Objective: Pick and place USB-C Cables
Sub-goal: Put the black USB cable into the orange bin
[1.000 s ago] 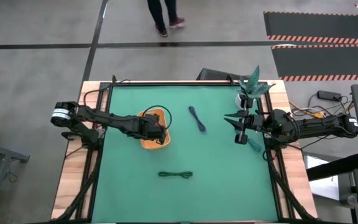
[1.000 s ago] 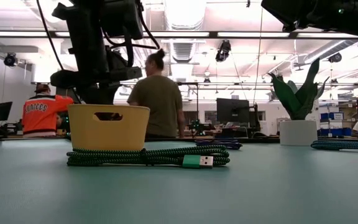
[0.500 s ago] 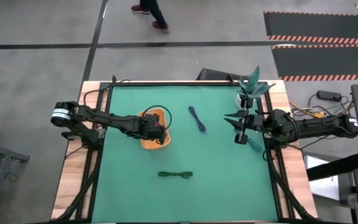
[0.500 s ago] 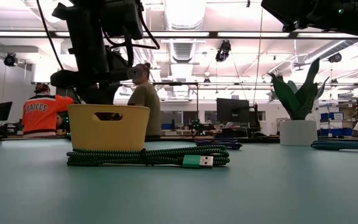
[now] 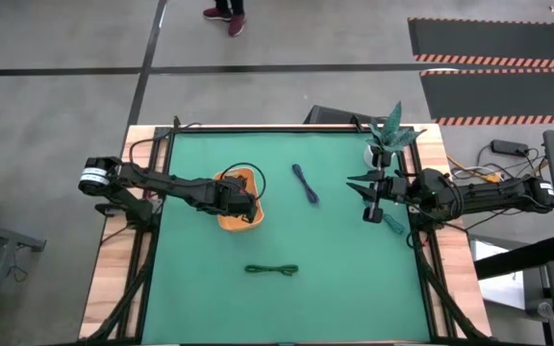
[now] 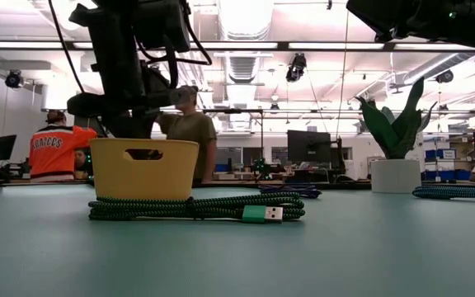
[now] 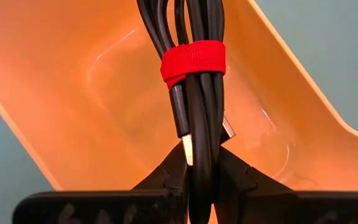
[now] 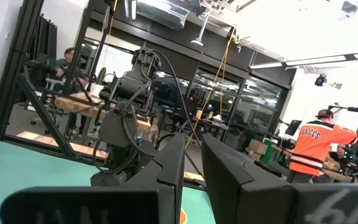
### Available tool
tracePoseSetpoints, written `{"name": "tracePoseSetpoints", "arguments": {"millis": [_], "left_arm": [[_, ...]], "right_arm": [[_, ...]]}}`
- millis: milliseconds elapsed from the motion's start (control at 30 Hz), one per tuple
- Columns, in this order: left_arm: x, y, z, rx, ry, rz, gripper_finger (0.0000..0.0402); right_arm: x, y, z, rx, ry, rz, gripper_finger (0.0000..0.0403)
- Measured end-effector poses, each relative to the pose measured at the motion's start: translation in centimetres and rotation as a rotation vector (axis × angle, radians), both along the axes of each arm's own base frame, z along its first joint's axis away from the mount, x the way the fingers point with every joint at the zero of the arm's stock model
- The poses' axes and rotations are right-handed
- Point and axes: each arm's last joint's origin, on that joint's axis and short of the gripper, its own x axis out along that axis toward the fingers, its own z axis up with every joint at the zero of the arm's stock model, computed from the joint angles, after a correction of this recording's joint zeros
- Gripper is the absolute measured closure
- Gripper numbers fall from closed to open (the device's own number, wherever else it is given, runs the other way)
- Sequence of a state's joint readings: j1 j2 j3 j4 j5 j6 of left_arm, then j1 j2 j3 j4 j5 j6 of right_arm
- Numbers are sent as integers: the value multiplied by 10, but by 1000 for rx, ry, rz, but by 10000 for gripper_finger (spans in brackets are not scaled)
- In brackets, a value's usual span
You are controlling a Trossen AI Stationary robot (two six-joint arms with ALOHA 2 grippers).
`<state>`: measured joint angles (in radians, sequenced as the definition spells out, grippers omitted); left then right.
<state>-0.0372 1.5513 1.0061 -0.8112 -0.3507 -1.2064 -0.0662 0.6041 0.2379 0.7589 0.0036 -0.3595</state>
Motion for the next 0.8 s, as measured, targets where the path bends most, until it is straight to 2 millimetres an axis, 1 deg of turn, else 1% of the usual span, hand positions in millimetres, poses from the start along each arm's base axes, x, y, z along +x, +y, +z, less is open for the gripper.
{"name": "tracePoseSetpoints", "arguments": {"millis": [233, 433, 800], "left_arm": [[3, 0, -2, 2, -14, 1, 375], [8, 0, -16, -4, 37, -7, 375], [8, -1, -16, -8, 33, -10, 375]], "right_arm": [[0, 0, 0, 0, 0, 0, 355], [0, 0, 0, 0, 1, 0, 355], [0, 0, 0, 3, 4, -8, 355]]}}
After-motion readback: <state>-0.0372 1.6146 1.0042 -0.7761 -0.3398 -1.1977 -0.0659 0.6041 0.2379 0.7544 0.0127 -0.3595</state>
